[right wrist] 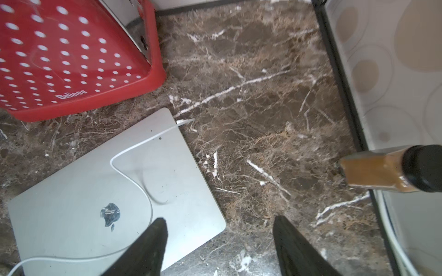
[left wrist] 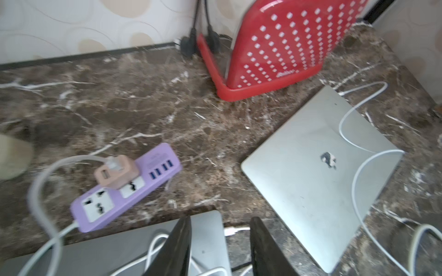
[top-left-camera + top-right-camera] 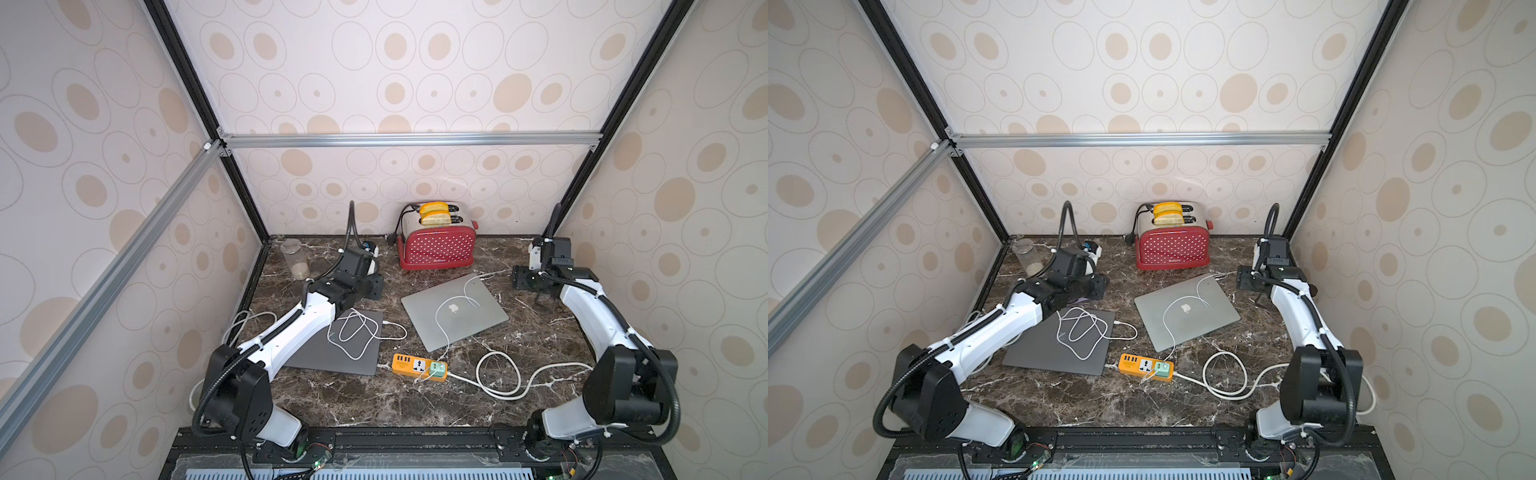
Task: Unplug the laptop charger
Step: Remove the charging cable from the laptop.
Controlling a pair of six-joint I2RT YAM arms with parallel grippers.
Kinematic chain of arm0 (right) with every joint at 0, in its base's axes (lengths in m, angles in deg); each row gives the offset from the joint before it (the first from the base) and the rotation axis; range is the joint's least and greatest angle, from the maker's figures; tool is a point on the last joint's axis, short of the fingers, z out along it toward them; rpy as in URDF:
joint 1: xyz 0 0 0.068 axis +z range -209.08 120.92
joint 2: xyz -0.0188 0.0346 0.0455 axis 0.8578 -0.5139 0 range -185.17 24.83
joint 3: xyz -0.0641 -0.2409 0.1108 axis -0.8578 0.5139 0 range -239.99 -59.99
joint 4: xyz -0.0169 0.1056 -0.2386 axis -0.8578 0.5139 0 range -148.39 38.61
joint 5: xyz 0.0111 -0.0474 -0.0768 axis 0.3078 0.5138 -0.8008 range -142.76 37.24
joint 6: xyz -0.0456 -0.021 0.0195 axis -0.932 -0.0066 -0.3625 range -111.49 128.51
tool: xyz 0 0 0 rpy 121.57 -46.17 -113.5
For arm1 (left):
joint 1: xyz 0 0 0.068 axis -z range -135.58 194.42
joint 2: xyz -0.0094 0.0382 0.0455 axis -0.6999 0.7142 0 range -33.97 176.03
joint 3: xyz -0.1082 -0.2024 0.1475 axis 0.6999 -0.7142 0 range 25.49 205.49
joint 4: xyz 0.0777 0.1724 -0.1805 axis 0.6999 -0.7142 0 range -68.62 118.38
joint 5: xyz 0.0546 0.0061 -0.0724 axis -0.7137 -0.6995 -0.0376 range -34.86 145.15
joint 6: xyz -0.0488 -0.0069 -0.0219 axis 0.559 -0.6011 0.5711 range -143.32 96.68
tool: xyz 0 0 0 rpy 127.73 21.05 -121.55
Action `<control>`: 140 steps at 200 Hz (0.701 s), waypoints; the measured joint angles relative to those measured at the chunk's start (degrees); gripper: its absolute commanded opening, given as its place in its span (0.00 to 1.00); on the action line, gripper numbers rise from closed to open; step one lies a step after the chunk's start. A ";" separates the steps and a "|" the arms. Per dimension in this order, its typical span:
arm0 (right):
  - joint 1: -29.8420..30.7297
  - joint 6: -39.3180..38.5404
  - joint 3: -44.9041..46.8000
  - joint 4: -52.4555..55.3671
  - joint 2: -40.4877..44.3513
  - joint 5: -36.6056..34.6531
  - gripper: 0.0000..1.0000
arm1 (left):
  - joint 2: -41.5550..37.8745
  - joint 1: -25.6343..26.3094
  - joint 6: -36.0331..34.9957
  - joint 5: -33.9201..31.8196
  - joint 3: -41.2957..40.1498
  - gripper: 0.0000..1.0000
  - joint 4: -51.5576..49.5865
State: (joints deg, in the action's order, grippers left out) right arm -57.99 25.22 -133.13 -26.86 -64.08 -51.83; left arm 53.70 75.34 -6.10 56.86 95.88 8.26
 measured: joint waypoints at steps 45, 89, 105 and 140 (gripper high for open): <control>-1.40 7.54 -3.89 -1.86 -8.50 8.02 0.59 | 11.41 4.96 0.02 2.49 5.92 0.34 -2.32; -2.21 15.17 2.84 -13.03 -9.97 17.53 0.55 | 18.27 5.90 1.20 4.55 9.49 0.33 -3.02; -2.29 17.07 5.77 -18.16 -10.82 19.82 0.51 | 20.26 5.90 1.73 5.73 11.21 0.32 -2.97; -2.45 20.39 8.61 -26.91 -15.34 22.67 0.44 | 24.74 5.90 3.61 9.09 14.19 0.30 -2.27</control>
State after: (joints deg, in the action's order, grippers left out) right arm -60.44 45.61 -124.52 -53.77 -79.42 -29.16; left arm 78.45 81.24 -2.50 65.95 110.06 5.99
